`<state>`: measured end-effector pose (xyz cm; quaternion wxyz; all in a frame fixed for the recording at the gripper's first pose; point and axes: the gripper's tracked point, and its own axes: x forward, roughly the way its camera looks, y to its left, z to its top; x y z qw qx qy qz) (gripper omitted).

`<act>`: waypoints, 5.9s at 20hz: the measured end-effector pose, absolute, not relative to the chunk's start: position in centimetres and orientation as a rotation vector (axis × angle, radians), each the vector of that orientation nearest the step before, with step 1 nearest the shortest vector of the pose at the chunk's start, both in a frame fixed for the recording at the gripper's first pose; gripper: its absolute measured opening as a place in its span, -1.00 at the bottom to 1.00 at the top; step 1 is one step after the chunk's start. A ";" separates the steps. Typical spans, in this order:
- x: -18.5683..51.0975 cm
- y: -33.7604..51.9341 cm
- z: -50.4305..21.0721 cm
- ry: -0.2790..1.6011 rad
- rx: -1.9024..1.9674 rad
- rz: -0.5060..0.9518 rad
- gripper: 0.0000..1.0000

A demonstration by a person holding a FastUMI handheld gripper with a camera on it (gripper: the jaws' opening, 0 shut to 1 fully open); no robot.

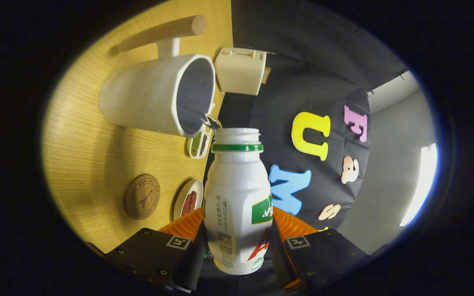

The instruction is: Take the bottle from table, then pour the juice into the cup, finally place the bottle on the coaster

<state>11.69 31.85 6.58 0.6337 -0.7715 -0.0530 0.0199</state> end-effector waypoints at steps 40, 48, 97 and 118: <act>10.2 34.7 10.7 -0.279 -2.020 -0.024 0.38; 10.0 34.6 9.6 -0.267 -2.082 -0.018 0.38; 10.7 31.4 5.4 0.112 -1.102 0.219 0.39; 12.4 30.0 5.7 0.117 -0.482 0.272 0.40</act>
